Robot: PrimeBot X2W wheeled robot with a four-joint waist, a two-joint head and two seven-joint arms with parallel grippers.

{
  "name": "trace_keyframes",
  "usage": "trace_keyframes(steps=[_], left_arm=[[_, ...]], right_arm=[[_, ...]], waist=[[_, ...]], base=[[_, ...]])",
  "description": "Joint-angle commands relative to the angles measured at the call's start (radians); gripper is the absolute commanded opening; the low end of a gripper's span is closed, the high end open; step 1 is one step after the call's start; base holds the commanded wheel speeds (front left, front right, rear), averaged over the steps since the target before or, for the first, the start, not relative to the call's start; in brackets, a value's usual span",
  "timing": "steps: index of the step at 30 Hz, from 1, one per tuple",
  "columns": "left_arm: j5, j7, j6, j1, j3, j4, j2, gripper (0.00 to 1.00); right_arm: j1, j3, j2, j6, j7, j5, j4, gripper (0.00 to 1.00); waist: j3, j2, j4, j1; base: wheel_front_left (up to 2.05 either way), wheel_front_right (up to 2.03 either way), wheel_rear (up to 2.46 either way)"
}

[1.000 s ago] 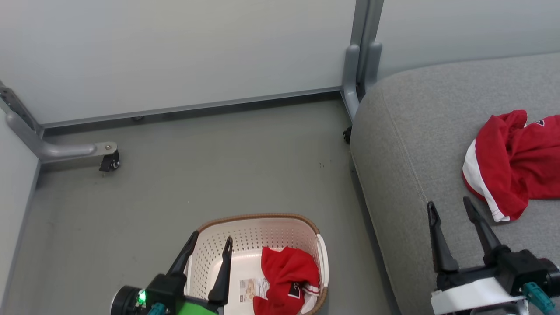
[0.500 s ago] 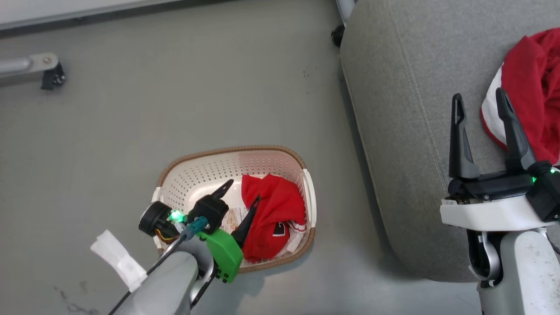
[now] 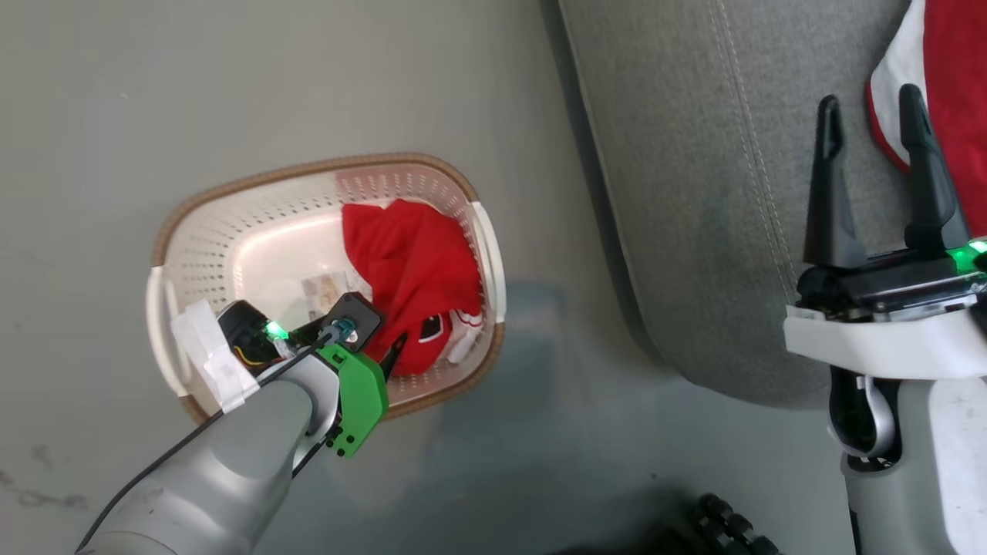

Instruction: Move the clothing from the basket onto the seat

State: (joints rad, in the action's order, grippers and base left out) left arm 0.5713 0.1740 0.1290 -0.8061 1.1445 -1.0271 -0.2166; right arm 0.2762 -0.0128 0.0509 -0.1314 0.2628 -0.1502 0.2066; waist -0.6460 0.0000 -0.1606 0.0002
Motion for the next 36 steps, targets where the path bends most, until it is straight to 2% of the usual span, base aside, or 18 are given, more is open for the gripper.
trace_keyframes(steps=[1,6,13,16,19,20,21,22,28,36], left_arm=[[0.036,-0.016,0.003,-0.027,0.027,0.003,-0.018,1.00],[0.114,-0.054,0.003,-0.076,0.103,0.005,-0.062,1.00],[0.198,-0.054,0.003,-0.127,0.122,-0.024,-0.076,1.00],[0.198,-0.054,0.003,-0.151,0.129,-0.028,-0.082,1.00],[0.191,-0.060,0.003,-0.158,0.134,-0.027,-0.079,1.00],[0.193,-0.059,0.003,-0.163,0.135,-0.028,-0.079,0.96],[0.183,-0.053,0.003,-0.170,0.135,-0.029,-0.081,0.38],[0.178,-0.047,0.003,-0.172,0.136,-0.028,-0.081,0.02],[0.131,0.004,0.003,-0.167,0.137,-0.030,-0.076,0.00],[0.153,0.087,0.003,-0.125,0.130,-0.015,-0.045,0.00]], right_arm=[[0.019,-0.006,-0.001,0.001,0.003,-0.046,0.010,1.00],[0.033,0.003,-0.001,0.001,0.003,-0.089,0.034,1.00],[0.047,0.022,-0.001,0.001,0.003,-0.086,0.067,1.00],[0.057,0.001,0.000,0.001,0.003,-0.169,0.079,1.00],[0.062,0.005,-0.001,0.001,0.003,-0.186,0.087,1.00],[0.062,0.010,-0.001,0.001,0.003,-0.182,0.088,1.00],[0.065,0.018,-0.001,0.001,0.003,-0.166,0.092,1.00],[0.066,0.020,0.000,0.001,0.003,-0.163,0.094,1.00],[0.071,0.047,0.000,0.001,0.003,-0.109,0.091,1.00],[0.049,0.049,0.000,0.001,0.003,-0.064,0.070,1.00]], waist=[[-0.115,0.0000,-0.099,-0.0002],[-0.158,0.0000,-0.129,-0.0002],[-0.211,0.0000,-0.149,-0.0002],[-0.234,0.0000,-0.152,-0.0002],[-0.251,0.0000,-0.151,-0.0002],[-0.256,0.0000,-0.150,-0.0002],[-0.263,0.0000,-0.151,-0.0002],[-0.266,0.0000,-0.152,-0.0002],[-0.254,0.0000,-0.137,-0.0002],[-0.137,0.0000,-0.080,-0.0002]], base=[[0.00,0.00,0.00],[0.00,0.00,0.00],[0.00,0.00,0.00],[0.00,0.00,0.00],[0.00,0.00,0.00],[0.00,0.00,0.00],[0.00,0.00,0.00],[0.00,0.00,0.00],[0.00,0.00,0.00],[0.00,0.00,0.00]])
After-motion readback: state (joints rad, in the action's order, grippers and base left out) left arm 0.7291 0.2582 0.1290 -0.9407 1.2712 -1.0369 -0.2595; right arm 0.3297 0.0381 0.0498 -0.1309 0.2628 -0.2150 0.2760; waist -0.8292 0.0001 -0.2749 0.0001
